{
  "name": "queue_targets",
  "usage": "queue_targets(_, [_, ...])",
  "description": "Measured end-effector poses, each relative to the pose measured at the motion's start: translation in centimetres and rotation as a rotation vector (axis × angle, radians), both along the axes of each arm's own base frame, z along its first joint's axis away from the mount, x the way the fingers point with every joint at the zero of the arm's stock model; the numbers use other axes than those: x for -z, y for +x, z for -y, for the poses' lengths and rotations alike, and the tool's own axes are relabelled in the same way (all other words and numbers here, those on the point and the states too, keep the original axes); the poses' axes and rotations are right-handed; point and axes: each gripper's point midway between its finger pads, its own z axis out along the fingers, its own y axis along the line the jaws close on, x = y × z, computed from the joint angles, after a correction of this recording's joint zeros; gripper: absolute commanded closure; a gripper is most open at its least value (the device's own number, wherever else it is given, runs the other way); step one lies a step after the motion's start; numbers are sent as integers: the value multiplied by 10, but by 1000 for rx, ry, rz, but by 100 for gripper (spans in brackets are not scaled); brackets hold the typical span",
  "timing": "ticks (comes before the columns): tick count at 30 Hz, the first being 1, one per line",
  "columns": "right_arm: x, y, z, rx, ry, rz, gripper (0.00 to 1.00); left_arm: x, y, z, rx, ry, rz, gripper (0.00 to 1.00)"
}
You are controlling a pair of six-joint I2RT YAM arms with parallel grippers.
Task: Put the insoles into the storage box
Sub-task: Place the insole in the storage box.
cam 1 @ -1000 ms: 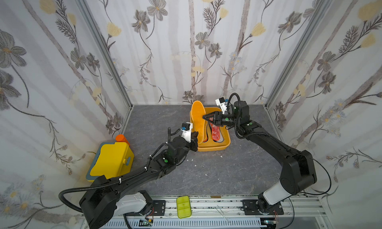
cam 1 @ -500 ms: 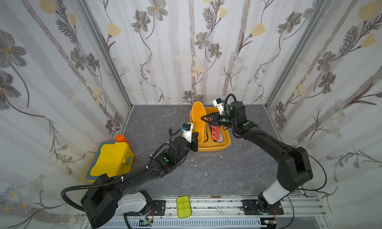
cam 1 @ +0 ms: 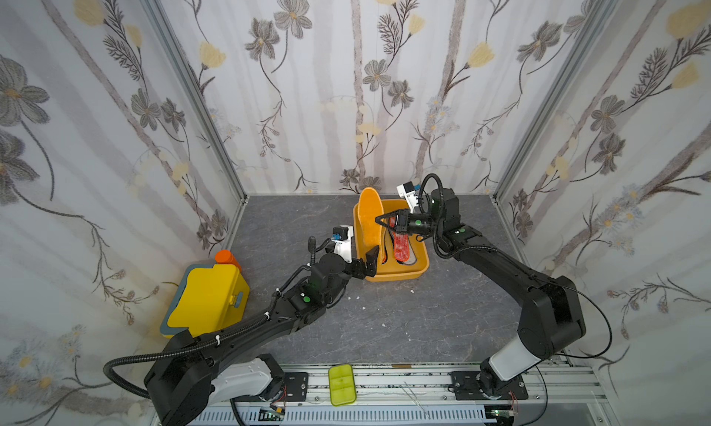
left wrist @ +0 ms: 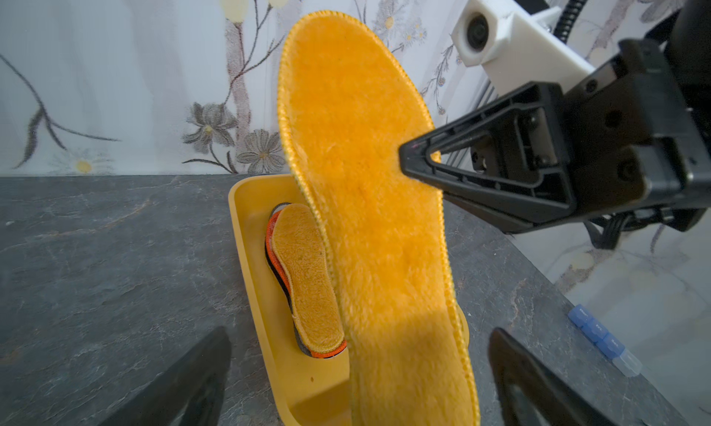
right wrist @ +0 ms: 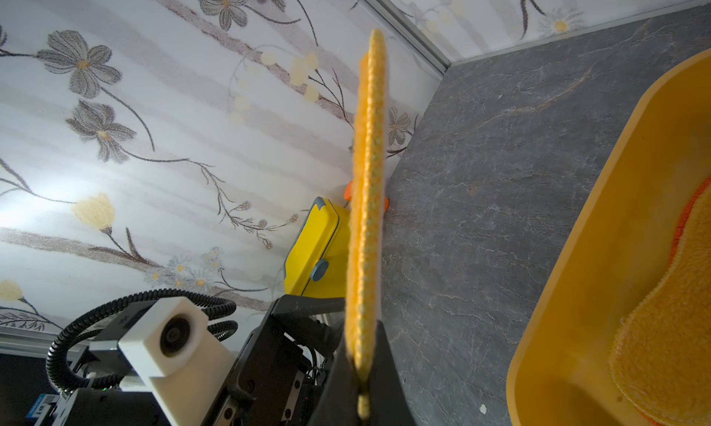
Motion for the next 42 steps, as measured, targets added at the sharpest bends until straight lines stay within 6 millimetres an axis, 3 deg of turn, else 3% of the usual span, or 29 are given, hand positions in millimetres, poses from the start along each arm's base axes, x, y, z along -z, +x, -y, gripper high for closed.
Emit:
queue_targets(4, [5,10,13,38,-30,7,100,-5,-4,-13,-37,-3,1,0])
queue_targets(9, [16,39,52,131,-93,19,100,-5,-13,-35,-83,-16,10,0])
queue_targets(11, [31,56,69,173,-138,5,100,-2,-16,-45,-101,-19,11,0])
queue_targets(15, [82,79,95,231,-266,-70,100,1,-22,-60,-134,-36,13,0])
queue_targets(18, [112,86,99,222,-334,-115,100,6,-24,-68,-151,-39,13,0])
queue_targets(23, [144,100,101,214,-410,-154,100,12,-25,-76,-170,-37,11,0])
queue_targets(33, [173,124,101,189,-485,-166,100,19,-22,-79,-178,-33,-6,0])
queue_targets(42, [178,134,103,189,-479,-176,100,23,-20,-79,-176,-41,-21,0])
